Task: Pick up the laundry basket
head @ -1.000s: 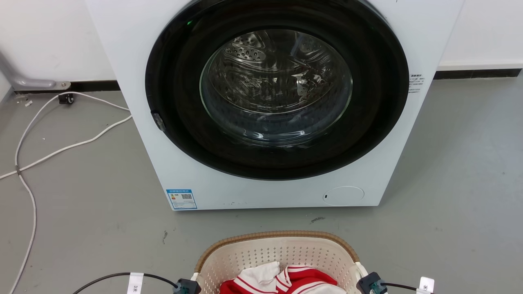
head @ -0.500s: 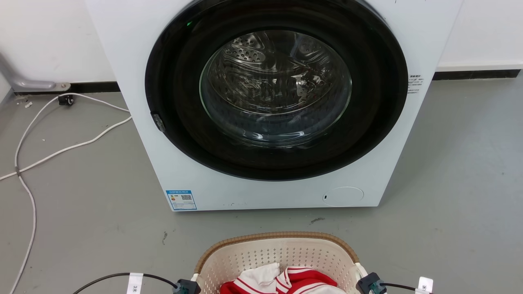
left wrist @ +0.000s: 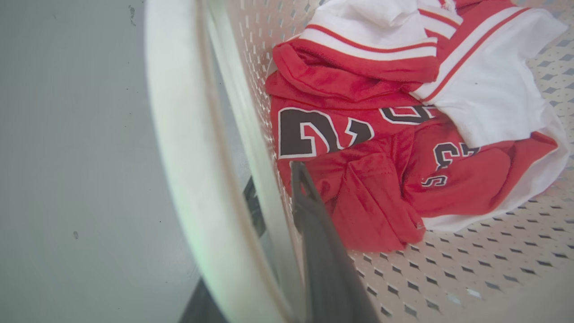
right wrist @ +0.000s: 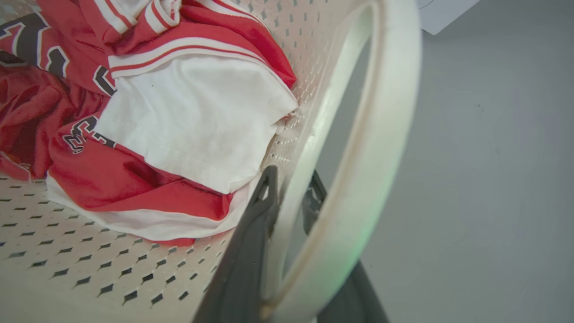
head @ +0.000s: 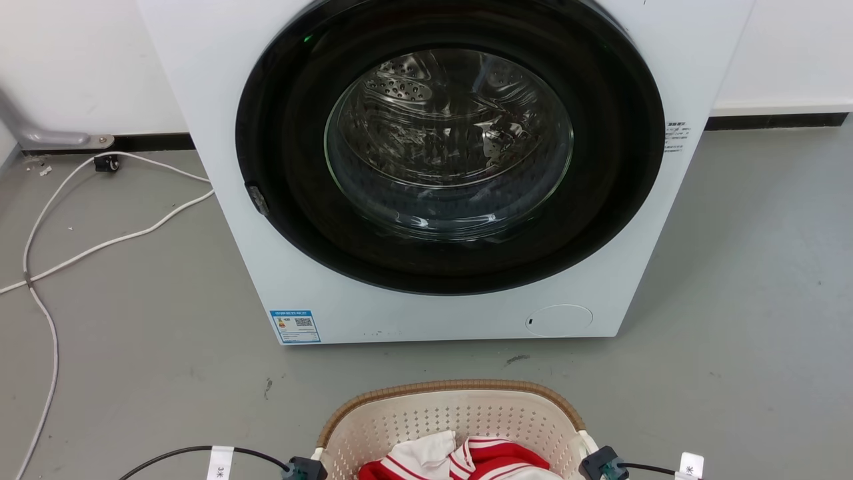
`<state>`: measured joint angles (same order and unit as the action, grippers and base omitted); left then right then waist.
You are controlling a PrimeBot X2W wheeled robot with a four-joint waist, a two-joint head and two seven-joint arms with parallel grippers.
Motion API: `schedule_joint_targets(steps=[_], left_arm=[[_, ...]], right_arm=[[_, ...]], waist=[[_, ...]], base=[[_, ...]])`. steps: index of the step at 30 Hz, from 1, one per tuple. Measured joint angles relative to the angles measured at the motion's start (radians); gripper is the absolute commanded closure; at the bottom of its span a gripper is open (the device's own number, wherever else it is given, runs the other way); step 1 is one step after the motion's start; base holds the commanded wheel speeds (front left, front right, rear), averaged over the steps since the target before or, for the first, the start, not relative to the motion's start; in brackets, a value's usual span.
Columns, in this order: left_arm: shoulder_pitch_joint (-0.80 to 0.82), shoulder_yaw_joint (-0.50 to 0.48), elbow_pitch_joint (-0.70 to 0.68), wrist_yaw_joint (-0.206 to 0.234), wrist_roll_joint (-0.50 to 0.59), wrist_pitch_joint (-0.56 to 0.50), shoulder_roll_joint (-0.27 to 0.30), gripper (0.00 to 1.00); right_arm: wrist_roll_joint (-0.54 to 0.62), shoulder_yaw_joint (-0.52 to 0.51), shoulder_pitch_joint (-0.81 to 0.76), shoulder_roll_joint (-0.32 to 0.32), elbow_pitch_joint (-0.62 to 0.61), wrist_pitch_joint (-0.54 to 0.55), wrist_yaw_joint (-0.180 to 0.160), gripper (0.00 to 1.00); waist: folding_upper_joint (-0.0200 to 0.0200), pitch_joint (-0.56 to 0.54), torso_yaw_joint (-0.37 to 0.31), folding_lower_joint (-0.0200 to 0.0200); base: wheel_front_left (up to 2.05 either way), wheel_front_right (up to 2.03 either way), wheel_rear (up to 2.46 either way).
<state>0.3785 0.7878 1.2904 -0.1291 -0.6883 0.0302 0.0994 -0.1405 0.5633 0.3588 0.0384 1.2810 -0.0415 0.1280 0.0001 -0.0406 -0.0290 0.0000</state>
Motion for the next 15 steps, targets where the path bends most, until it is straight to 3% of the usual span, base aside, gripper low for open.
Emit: schedule_joint_targets(steps=[15], left_arm=[[0.0,0.01,0.0,0.0,-0.013,0.0,0.001,1.0]], right_arm=[[-0.001,0.005,0.0,0.0,0.0,0.007,0.0,1.0]], waist=[[0.0,0.001,0.0,0.0]], base=[[0.0,0.0,0.0]])
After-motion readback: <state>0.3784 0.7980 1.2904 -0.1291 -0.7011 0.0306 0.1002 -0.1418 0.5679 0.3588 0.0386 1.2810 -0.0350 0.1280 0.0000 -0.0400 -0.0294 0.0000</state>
